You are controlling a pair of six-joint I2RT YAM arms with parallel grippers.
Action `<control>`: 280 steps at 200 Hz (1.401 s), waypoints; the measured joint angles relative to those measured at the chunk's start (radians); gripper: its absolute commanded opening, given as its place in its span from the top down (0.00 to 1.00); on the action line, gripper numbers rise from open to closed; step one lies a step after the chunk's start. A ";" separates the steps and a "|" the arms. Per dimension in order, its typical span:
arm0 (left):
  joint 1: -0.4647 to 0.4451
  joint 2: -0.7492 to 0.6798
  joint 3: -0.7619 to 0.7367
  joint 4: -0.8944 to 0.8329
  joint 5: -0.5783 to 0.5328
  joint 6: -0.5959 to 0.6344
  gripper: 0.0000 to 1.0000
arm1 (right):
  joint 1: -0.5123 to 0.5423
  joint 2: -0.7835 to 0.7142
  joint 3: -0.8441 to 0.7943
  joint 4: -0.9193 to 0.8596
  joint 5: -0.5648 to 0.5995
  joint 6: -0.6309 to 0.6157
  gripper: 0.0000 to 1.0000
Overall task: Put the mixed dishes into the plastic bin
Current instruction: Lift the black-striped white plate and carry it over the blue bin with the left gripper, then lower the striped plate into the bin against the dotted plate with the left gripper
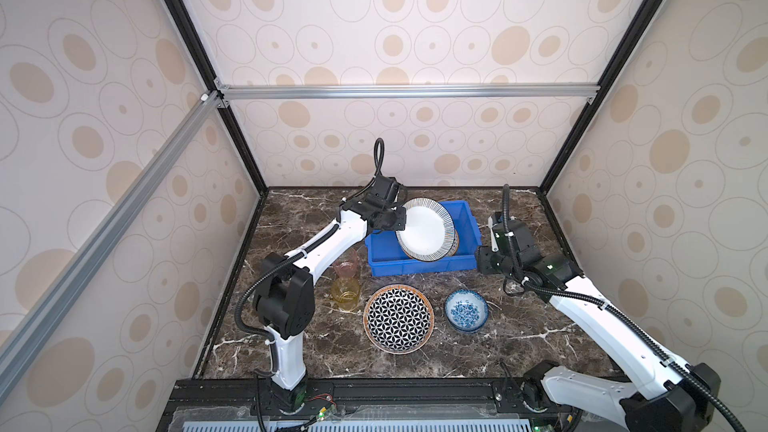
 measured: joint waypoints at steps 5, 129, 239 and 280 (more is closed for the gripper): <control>0.001 0.011 0.010 0.003 0.000 0.000 1.00 | -0.003 0.001 0.000 0.000 0.000 -0.003 0.39; 0.011 0.161 0.085 0.044 0.017 -0.005 1.00 | -0.033 0.030 0.006 0.030 -0.031 -0.031 0.39; 0.011 0.194 0.068 0.097 0.026 -0.041 1.00 | -0.045 0.038 0.006 0.030 -0.080 -0.029 0.40; 0.011 0.198 0.063 0.100 0.027 -0.045 1.00 | -0.045 0.039 0.006 0.031 -0.095 -0.022 0.40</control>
